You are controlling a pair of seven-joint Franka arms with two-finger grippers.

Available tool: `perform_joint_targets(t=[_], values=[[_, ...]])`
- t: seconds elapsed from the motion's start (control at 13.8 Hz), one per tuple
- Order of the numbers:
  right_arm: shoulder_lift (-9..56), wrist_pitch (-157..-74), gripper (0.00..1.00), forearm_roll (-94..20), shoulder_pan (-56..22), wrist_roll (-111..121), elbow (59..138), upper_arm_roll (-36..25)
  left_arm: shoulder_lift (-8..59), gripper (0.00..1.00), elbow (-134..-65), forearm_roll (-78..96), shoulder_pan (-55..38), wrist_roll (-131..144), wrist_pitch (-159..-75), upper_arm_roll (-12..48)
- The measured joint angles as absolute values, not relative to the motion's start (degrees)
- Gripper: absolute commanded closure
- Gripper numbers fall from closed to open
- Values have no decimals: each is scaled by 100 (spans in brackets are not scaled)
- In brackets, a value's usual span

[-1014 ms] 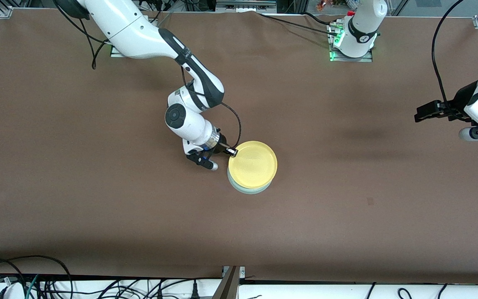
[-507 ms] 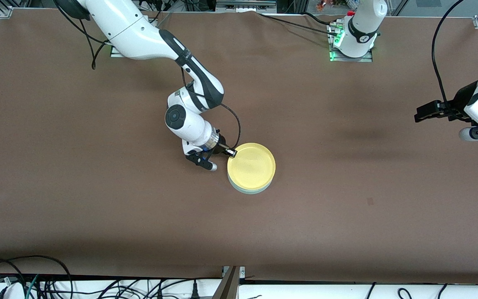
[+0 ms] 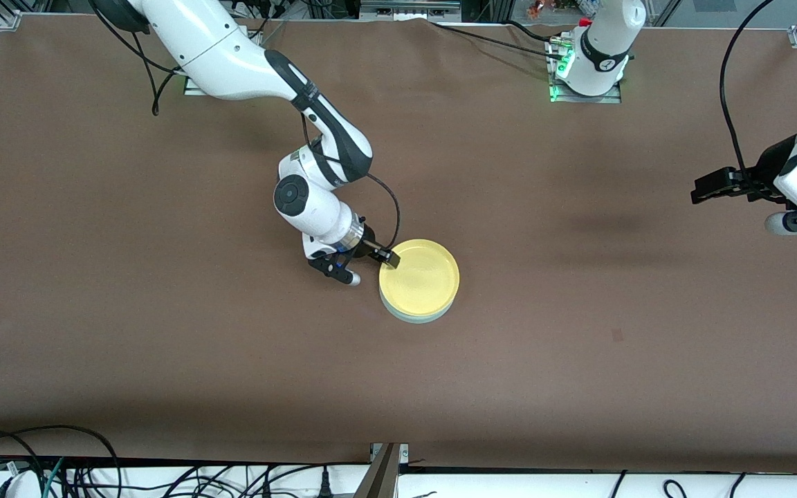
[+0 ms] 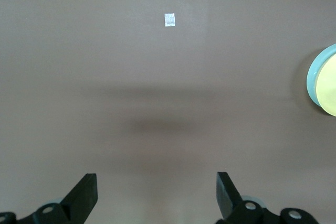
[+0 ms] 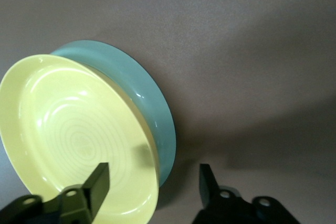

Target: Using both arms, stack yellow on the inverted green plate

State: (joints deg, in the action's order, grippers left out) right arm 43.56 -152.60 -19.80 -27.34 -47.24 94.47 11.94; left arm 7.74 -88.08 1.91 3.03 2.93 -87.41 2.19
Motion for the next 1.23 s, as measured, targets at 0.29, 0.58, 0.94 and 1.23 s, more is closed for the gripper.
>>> perform_joint_targets(t=[0.29,0.58,0.94,1.23], values=[[4019,-14942,0,-1973,-2730,-4724,9364,925,775,0,-8807,192,303,293,-8741,219],[3222,-13998,0,-1750,-2726,-4718,9312,328,777,0,-8805,192,303,293,-8741,219],[1972,-12342,0,-1160,-2693,-4043,9253,-1217,778,0,-8802,192,303,293,-8741,219],[1572,-11871,0,-1111,-2674,-3638,9251,-1900,781,0,-8801,192,302,293,-8741,219]])
